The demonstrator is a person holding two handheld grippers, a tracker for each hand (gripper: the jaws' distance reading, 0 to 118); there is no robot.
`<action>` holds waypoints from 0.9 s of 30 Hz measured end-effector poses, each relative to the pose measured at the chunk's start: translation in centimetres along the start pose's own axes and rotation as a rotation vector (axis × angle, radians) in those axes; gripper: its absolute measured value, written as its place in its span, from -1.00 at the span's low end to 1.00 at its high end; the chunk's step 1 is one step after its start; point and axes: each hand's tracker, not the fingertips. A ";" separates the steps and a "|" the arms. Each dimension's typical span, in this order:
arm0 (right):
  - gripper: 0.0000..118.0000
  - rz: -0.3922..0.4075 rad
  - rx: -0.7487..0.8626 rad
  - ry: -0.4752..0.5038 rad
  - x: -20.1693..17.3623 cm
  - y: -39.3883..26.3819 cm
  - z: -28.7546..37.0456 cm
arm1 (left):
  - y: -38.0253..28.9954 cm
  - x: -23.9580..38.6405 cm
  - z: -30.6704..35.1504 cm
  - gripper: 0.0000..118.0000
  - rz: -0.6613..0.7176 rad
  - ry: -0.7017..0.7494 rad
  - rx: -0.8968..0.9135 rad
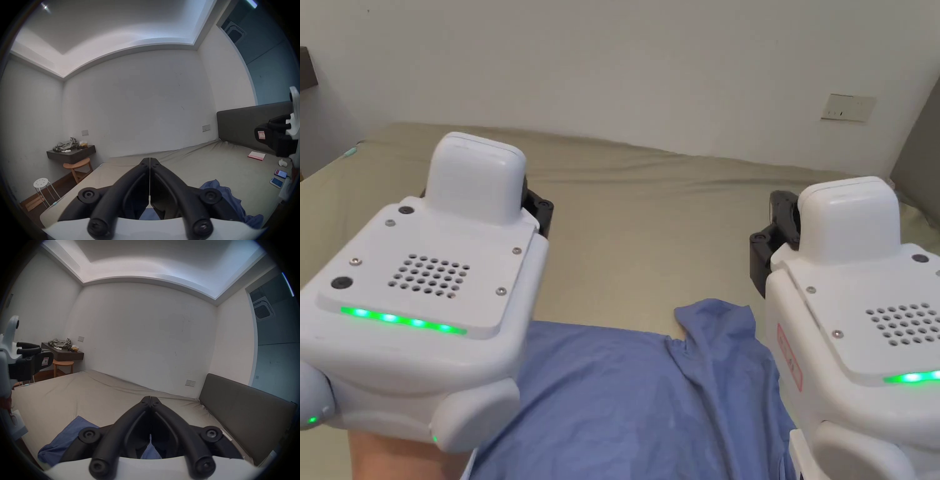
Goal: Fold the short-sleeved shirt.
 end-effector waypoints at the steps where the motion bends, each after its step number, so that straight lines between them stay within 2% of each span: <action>1: -1.00 0.002 -0.006 0.000 -0.1 -0.1 -0.3 | -0.1 0.1 -0.5 -1.00 -0.002 0.004 -0.003; 5: -1.00 -0.043 -0.034 0.009 0.1 -0.8 -1.8 | -1.0 -0.1 -2.0 -1.00 -0.001 0.014 -0.022; 10: -1.00 -0.052 -0.103 0.024 0.0 -3.1 -4.5 | -4.1 -0.4 -5.0 -1.00 0.005 0.003 -0.099; 13: -1.00 -0.060 -0.166 0.035 0.0 -5.6 -6.4 | -7.8 -1.5 -8.1 -1.00 0.050 -0.046 -0.225; 15: -1.00 -0.058 -0.217 0.042 0.5 -7.5 -7.9 | -11.8 -2.7 -11.0 -1.00 0.046 -0.026 -0.340; 19: -1.00 -0.045 -0.306 0.025 1.5 -10.9 -10.5 | -20.3 -6.1 -17.0 -1.00 0.147 -0.003 -0.603; 20: -1.00 -0.048 -0.326 0.015 1.9 -11.8 -11.3 | -22.6 -6.5 -19.4 -0.80 0.104 0.017 -0.703; 21: -1.00 -0.051 -0.342 0.008 2.3 -12.3 -11.8 | -23.8 -6.7 -20.8 -0.37 0.066 0.019 -0.772; 23: -1.00 -0.060 -0.371 -0.004 3.2 -13.6 -12.9 | -26.7 -7.3 -23.8 0.77 0.038 0.051 -0.827; 24: -1.00 -0.060 -0.385 -0.014 3.5 -14.2 -13.4 | -27.8 -7.7 -25.0 0.88 0.035 0.076 -0.836; 27: -1.00 -0.046 -0.417 -0.043 4.4 -15.6 -14.6 | -29.8 -8.9 -28.2 0.88 0.087 0.067 -0.825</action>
